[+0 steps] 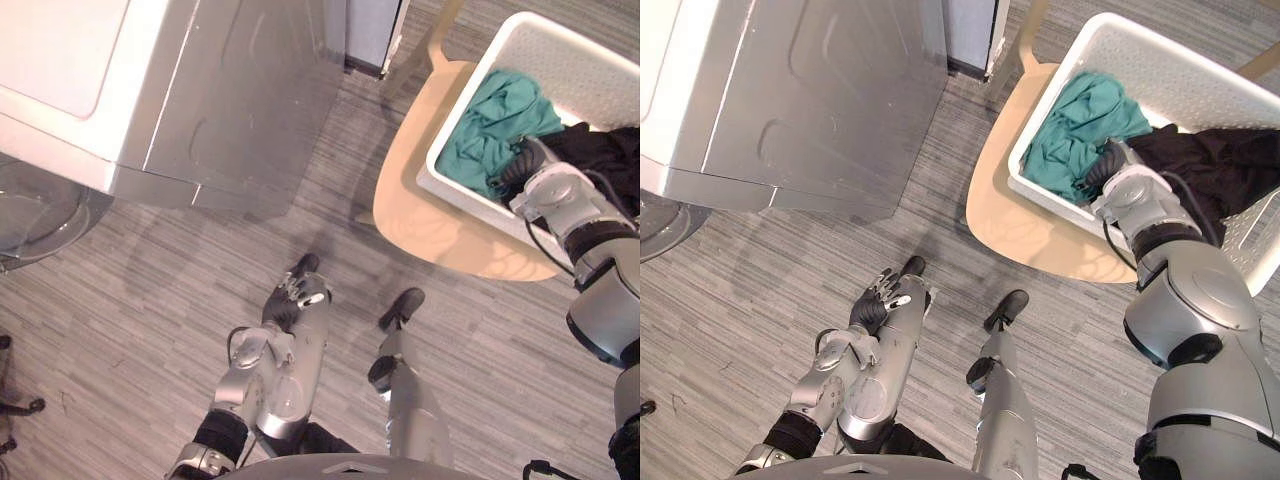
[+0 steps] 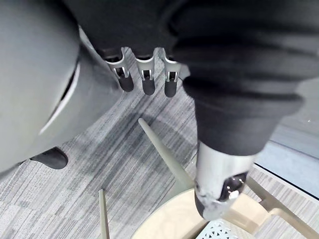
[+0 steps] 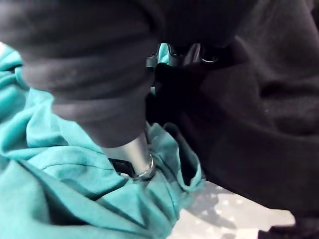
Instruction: Pick up the laundry basket with both hands and put the clothes into the washing machine.
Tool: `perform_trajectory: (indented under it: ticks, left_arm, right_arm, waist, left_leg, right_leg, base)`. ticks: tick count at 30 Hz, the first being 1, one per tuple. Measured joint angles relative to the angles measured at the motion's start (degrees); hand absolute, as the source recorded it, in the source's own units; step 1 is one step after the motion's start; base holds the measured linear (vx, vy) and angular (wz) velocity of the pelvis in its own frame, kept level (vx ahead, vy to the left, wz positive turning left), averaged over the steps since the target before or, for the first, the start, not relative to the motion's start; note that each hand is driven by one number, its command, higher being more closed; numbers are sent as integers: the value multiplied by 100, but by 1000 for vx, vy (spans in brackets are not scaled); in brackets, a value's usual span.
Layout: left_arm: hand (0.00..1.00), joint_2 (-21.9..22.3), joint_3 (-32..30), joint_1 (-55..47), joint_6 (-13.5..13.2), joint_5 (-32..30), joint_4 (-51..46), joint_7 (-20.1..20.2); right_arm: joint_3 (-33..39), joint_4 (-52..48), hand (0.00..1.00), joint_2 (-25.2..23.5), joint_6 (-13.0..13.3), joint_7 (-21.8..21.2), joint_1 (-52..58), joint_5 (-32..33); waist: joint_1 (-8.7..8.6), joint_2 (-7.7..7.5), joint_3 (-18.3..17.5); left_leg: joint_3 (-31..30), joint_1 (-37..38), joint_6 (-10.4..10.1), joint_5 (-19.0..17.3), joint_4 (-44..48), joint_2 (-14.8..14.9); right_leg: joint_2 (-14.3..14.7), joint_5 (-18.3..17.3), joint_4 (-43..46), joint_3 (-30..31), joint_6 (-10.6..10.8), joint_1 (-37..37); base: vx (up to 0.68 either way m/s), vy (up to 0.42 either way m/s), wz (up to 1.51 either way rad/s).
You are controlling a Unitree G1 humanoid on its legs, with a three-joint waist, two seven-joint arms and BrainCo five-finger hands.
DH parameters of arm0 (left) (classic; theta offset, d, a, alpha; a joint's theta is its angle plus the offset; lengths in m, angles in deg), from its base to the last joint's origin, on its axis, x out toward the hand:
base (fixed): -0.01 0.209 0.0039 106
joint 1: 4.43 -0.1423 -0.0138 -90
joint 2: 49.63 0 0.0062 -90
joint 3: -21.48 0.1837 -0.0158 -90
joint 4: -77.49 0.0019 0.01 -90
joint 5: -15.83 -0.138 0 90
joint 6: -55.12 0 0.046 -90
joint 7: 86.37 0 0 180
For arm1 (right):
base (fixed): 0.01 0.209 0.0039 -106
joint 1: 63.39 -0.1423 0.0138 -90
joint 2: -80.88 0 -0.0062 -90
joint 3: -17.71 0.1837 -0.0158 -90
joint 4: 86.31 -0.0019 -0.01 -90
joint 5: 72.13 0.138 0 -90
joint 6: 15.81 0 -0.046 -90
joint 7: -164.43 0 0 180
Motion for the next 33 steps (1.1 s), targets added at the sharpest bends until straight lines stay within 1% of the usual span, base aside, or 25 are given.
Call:
perform_trajectory:
  ticks: [1,2,4,5,6,7,8,10,11,13,16,17,19,21,22,24,26,27,29,30,33]
  left_arm:
    - [0,-1,-1,-1,41,0,-62,-1]
    - [0,1,-43,-1,95,-10,-371,-19]
    - [0,7,-142,32,108,-14,-649,-43]
    - [0,2,-208,96,110,-45,-963,-85]
    - [0,-4,-322,169,108,-155,-1202,-142]
    - [0,0,-444,294,104,-265,-1474,-194]
    - [0,5,-522,363,101,-303,-1596,-235]
    - [0,-21,-665,619,84,-574,-2025,-398]
    - [0,-21,-664,657,84,-606,-2103,-408]
    - [0,-49,-544,931,74,-906,-2584,-510]
    - [0,-63,-287,1386,65,-1093,-2721,-522]
    - [0,-59,-230,1463,65,-1135,-2739,-525]
    - [0,-58,-72,1610,64,-1138,-2772,-542]
    - [0,-59,67,1760,65,-1142,-2810,-635]
    - [0,-59,106,1806,65,-1143,-2810,-639]
    - [0,-57,183,1963,65,-1222,-2811,-651]
    - [0,-56,231,2044,65,-1286,-2811,-669]
    - [0,-59,306,2104,64,-1365,-2811,-716]
    - [0,-64,340,2126,64,-1365,-2811,-744]
    - [0,-85,338,2126,64,-1365,-2811,-759]
    - [0,-124,361,2122,65,-1368,-2809,-764]
  right_arm:
    - [238,-54,100,-23,0,-3,86,41]
    - [1058,-286,100,-238,23,-12,337,290]
    - [1730,-493,100,-397,61,-14,548,507]
    - [2414,-701,100,-635,111,-14,790,713]
    - [2900,-872,100,-836,131,-2,972,901]
    - [3467,-1090,100,-1139,163,15,1196,1077]
    - [3698,-1182,100,-1272,183,18,1279,1121]
    - [4372,-1446,100,-1823,216,147,1487,1329]
    - [4477,-1509,100,-1914,215,172,1526,1337]
    - [4858,-1785,100,-2427,216,309,1606,1422]
    - [5094,-2021,100,-2828,214,468,1595,1604]
    - [5132,-2070,100,-2896,214,480,1595,1617]
    - [5211,-2254,100,-3095,212,499,1597,1777]
    - [5364,-2580,100,-3387,220,508,1587,1935]
    - [5366,-2648,100,-3429,221,509,1584,1979]
    - [5438,-2689,100,-3602,223,511,1465,2065]
    - [5444,-2717,100,-3625,223,518,1432,2075]
    - [5459,-2836,100,-3625,223,564,1432,2178]
    - [5466,-2911,100,-3630,224,603,1392,2192]
    - [5473,-2923,100,-3646,223,629,1312,2192]
    - [5630,-3349,100,-3659,224,699,1298,2224]
  waist:
    - [-22,0,0]
    - [-120,-1,0]
    - [-197,-1,1]
    - [-296,-3,2]
    - [-363,-3,2]
    - [-444,-6,3]
    - [-480,-6,4]
    - [-611,-11,7]
    - [-622,-12,7]
    - [-725,-17,11]
    - [-808,-34,22]
    - [-822,-48,31]
    - [-892,-110,58]
    - [-952,-264,105]
    - [-965,-295,120]
    - [-1043,-359,161]
    - [-1081,-387,178]
    - [-1107,-437,209]
    - [-1138,-532,226]
    - [-1180,-600,243]
    - [-1260,-625,255]
  left_leg:
    - [0,24,0,0,0,-1]
    - [0,68,-8,4,-3,-1]
    - [2,92,-15,8,-5,0]
    - [1,120,-23,14,-15,0]
    - [5,143,-31,19,-27,0]
    - [11,186,-44,30,-62,3]
    - [11,205,-52,41,-84,4]
    - [26,328,-78,68,-163,27]
    - [28,345,-81,74,-179,29]
    - [30,383,-100,84,-191,67]
    - [48,417,-116,106,-195,85]
    - [59,435,-119,111,-200,87]
    - [93,503,-122,141,-239,94]
    - [166,579,-160,206,-337,126]
    - [174,595,-170,223,-366,130]
    - [169,595,-223,263,-389,162]
    - [160,580,-240,286,-391,168]
    - [157,580,-255,313,-413,168]
    - [156,573,-270,352,-462,167]
    - [145,568,-285,378,-492,168]
    - [121,556,-306,406,-537,171]
  right_leg:
    - [0,-3,0,-3,-5,22]
    - [0,-7,0,-5,-7,65]
    - [0,-11,0,-9,-13,86]
    - [1,-9,0,-13,-15,108]
    - [0,-6,0,-11,-19,122]
    - [-1,-4,0,-11,-21,144]
    - [-2,-4,0,-11,-22,153]
    - [6,5,0,-13,-33,222]
    - [6,9,0,-13,-38,231]
    - [41,31,1,-9,-63,255]
    - [55,82,1,10,-127,267]
    - [55,87,1,20,-134,277]
    - [50,102,0,49,-151,311]
    - [54,104,-1,131,-154,308]
    - [55,102,-2,135,-152,307]
    - [90,70,-2,128,-118,287]
    - [101,59,-2,125,-119,272]
    - [102,52,-1,122,-126,263]
    - [98,52,-1,117,-126,232]
    - [99,52,-1,104,-126,215]
    - [101,52,0,69,-126,200]
  base:
    - [-85,11,4]
    - [-72,7,1]
    - [-62,4,0]
    - [-60,2,0]
    - [-64,2,0]
    - [-48,-2,0]
    - [-37,-6,1]
    - [0,0,0]
    - [-23,-15,-4]
    - [-32,-15,-4]
    - [-51,-6,-4]
    - [-71,-1,-6]
    - [-59,-3,-5]
    - [-71,-19,-9]
    - [-70,-33,-8]
    - [-76,-40,-4]
    - [-88,-34,-2]
    - [-86,-27,1]
    - [-52,-18,2]
    - [-40,-25,4]
    - [-15,-13,4]
